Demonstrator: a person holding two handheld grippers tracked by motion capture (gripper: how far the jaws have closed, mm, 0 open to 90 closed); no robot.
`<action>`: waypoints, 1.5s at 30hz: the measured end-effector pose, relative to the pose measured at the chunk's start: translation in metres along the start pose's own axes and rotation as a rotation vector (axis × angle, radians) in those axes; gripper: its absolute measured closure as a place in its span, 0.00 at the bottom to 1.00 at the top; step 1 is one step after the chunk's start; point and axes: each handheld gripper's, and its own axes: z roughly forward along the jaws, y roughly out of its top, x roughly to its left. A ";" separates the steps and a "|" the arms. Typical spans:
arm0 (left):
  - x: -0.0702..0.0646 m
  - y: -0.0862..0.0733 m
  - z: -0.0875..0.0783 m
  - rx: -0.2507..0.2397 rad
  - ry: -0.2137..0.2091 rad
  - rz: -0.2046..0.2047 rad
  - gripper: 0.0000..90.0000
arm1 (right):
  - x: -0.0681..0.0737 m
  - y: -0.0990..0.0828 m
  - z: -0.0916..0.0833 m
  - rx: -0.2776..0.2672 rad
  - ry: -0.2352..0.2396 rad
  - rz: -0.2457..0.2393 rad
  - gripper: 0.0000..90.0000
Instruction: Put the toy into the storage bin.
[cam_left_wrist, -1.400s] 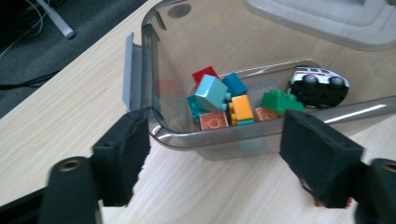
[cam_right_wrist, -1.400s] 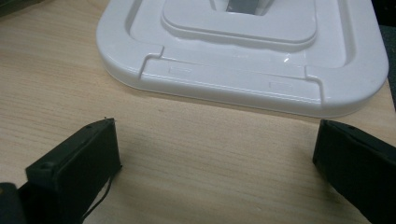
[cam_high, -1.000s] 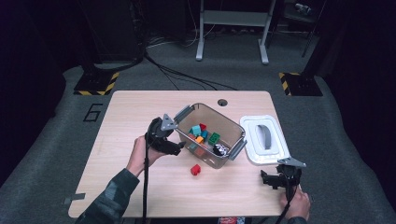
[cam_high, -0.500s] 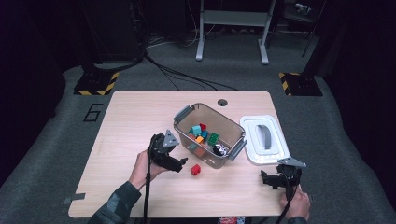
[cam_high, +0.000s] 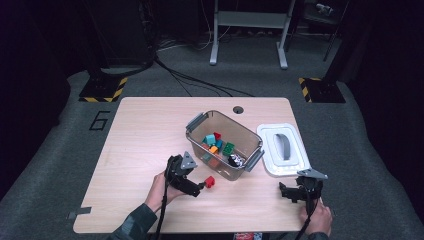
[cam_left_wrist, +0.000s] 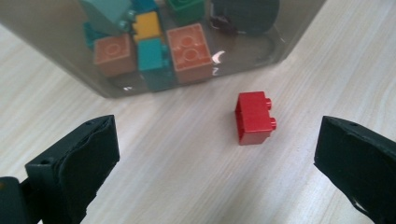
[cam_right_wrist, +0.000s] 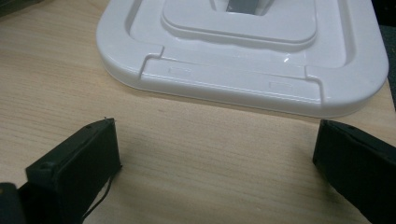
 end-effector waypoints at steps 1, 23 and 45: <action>-0.002 -0.001 0.002 0.002 0.000 0.005 0.00 | 0.000 0.000 0.000 0.000 0.000 0.000 0.00; -0.025 -0.003 0.040 0.033 -0.057 0.062 0.62 | 0.000 0.000 0.000 0.000 0.000 -0.001 0.00; 0.001 -0.022 0.023 0.037 -0.012 -0.033 0.60 | 0.000 0.000 0.000 0.000 0.000 0.000 0.00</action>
